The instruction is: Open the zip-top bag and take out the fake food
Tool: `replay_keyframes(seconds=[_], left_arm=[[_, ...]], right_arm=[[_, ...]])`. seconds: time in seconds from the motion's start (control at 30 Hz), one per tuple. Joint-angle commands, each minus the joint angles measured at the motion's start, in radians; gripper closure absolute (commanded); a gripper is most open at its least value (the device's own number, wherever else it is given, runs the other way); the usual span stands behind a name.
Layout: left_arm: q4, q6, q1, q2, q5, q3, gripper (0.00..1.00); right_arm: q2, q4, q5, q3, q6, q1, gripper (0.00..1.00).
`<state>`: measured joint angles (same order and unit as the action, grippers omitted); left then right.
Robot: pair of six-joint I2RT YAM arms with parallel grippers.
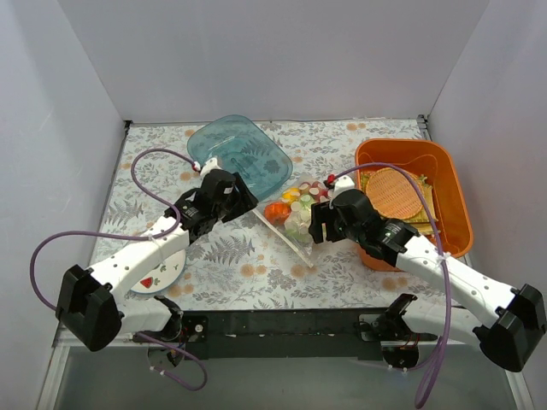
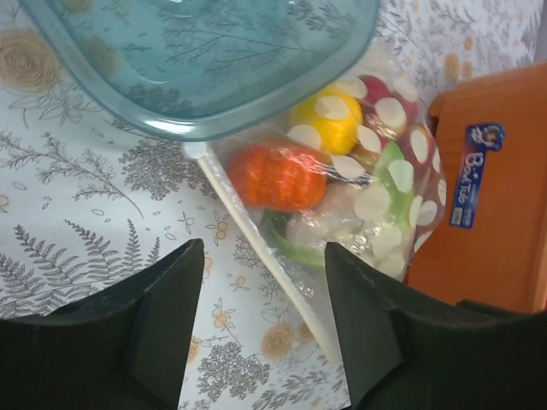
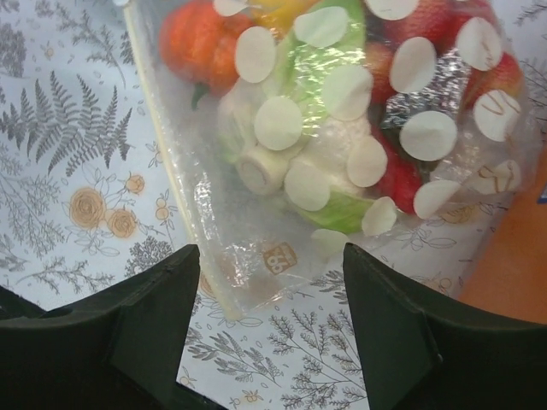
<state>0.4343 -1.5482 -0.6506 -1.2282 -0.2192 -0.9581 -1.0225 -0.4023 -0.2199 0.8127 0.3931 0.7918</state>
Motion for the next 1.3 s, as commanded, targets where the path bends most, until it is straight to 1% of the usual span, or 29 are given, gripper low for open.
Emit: replay_keyframes(seconds=[0.0,0.03,0.1,0.2,0.33,0.37,0.43,0.53,0.77,0.8,0.87,0.9,0.93,0.97,1.03,1.07,1.1,1.27], left_arm=[[-0.150,-0.113,0.098,-0.020,0.136,0.111,0.45],[-0.166,-0.124,0.106,-0.017,0.141,0.125,0.45],[-0.190,-0.145,0.108,-0.007,0.150,0.154,0.45],[-0.184,-0.168,0.109,0.009,0.136,0.173,0.45],[-0.164,-0.177,0.117,0.062,0.115,0.202,0.45],[-0.158,-0.178,0.118,0.071,0.113,0.205,0.45],[-0.146,-0.179,0.120,0.084,0.103,0.214,0.45],[-0.131,-0.182,0.124,0.105,0.096,0.223,0.45],[-0.118,-0.182,0.131,0.137,0.092,0.240,0.44],[-0.118,-0.182,0.131,0.141,0.092,0.240,0.44],[-0.115,-0.181,0.131,0.142,0.090,0.242,0.44],[-0.115,-0.181,0.131,0.144,0.090,0.245,0.44],[-0.115,-0.182,0.129,0.145,0.092,0.246,0.45],[-0.117,-0.179,0.131,0.145,0.093,0.248,0.45],[-0.118,-0.176,0.131,0.147,0.090,0.251,0.45],[-0.123,-0.170,0.131,0.147,0.089,0.252,0.46],[-0.126,-0.167,0.131,0.147,0.086,0.254,0.46],[-0.160,-0.156,0.131,0.131,0.103,0.248,0.47]], right_arm=[[-0.062,0.054,0.001,0.075,-0.059,0.072,0.27],[-0.079,0.057,-0.015,0.091,-0.072,0.111,0.28],[-0.134,0.068,-0.073,0.103,-0.120,0.150,0.29],[-0.227,0.059,-0.131,0.138,-0.181,0.198,0.37],[-0.324,0.056,-0.226,0.167,-0.217,0.274,0.44],[-0.339,0.057,-0.267,0.177,-0.221,0.290,0.45],[-0.396,0.057,-0.300,0.187,-0.233,0.332,0.46],[-0.476,0.034,-0.374,0.223,-0.232,0.363,0.46],[-0.579,0.033,-0.472,0.235,-0.226,0.391,0.46],[-0.587,0.027,-0.483,0.236,-0.223,0.389,0.47],[-0.597,0.025,-0.515,0.243,-0.218,0.389,0.52],[-0.596,0.013,-0.525,0.244,-0.208,0.391,0.60],[-0.591,0.004,-0.541,0.255,-0.201,0.389,0.66],[-0.573,-0.006,-0.542,0.259,-0.197,0.389,0.79],[-0.539,-0.026,-0.530,0.264,-0.189,0.389,0.88],[-0.501,-0.033,-0.521,0.270,-0.188,0.389,0.96],[-0.481,-0.052,-0.515,0.273,-0.186,0.391,0.98],[-0.355,-0.113,-0.449,0.307,-0.172,0.392,0.99]])
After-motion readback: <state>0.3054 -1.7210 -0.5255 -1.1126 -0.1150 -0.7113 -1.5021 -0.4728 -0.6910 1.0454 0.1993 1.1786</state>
